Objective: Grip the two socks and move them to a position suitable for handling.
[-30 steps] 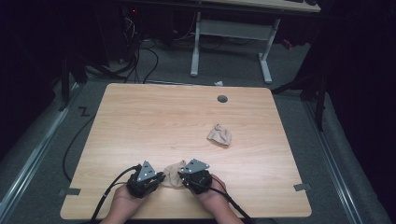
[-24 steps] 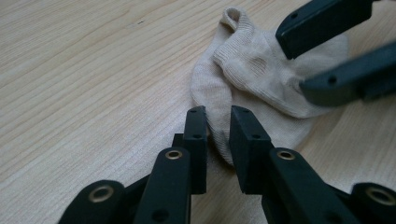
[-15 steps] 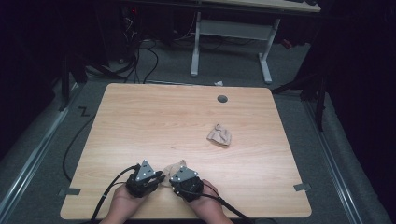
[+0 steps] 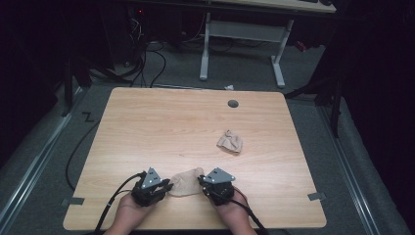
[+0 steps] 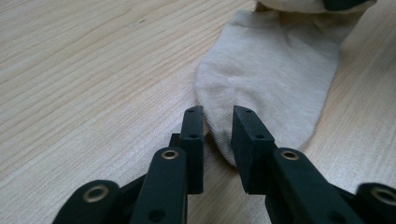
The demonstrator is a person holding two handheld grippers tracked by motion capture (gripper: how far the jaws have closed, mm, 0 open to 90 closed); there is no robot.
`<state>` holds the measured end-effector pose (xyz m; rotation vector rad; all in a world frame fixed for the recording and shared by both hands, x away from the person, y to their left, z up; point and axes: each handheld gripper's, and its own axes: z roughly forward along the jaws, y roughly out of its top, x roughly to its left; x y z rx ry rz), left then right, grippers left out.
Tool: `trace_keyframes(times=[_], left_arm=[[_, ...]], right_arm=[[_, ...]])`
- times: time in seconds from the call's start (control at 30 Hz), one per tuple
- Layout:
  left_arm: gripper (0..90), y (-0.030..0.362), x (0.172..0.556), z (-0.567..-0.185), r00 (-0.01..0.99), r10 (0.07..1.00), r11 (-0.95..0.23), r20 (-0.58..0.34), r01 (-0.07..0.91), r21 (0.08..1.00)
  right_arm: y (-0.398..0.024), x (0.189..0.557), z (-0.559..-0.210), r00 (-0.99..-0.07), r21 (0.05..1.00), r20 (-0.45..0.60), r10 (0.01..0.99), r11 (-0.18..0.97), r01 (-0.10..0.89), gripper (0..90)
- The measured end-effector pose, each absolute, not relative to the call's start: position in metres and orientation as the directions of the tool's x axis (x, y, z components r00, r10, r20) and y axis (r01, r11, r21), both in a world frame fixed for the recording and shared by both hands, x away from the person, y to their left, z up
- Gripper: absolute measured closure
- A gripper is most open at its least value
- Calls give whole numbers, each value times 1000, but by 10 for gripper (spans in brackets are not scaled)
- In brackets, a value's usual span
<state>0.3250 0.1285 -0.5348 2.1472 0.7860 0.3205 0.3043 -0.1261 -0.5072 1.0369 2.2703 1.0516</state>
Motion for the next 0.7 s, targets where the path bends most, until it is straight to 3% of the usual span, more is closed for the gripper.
trace_keyframes(times=[0.4,0.7], left_arm=[[743,129,325,-535,775,632,-481,-34,426,766],[736,129,325,-535,772,634,-480,-33,427,766]], right_arm=[[-178,297,-527,-508,765,-8,862,332,552,840],[-191,299,-521,-476,781,4,880,294,551,698]])
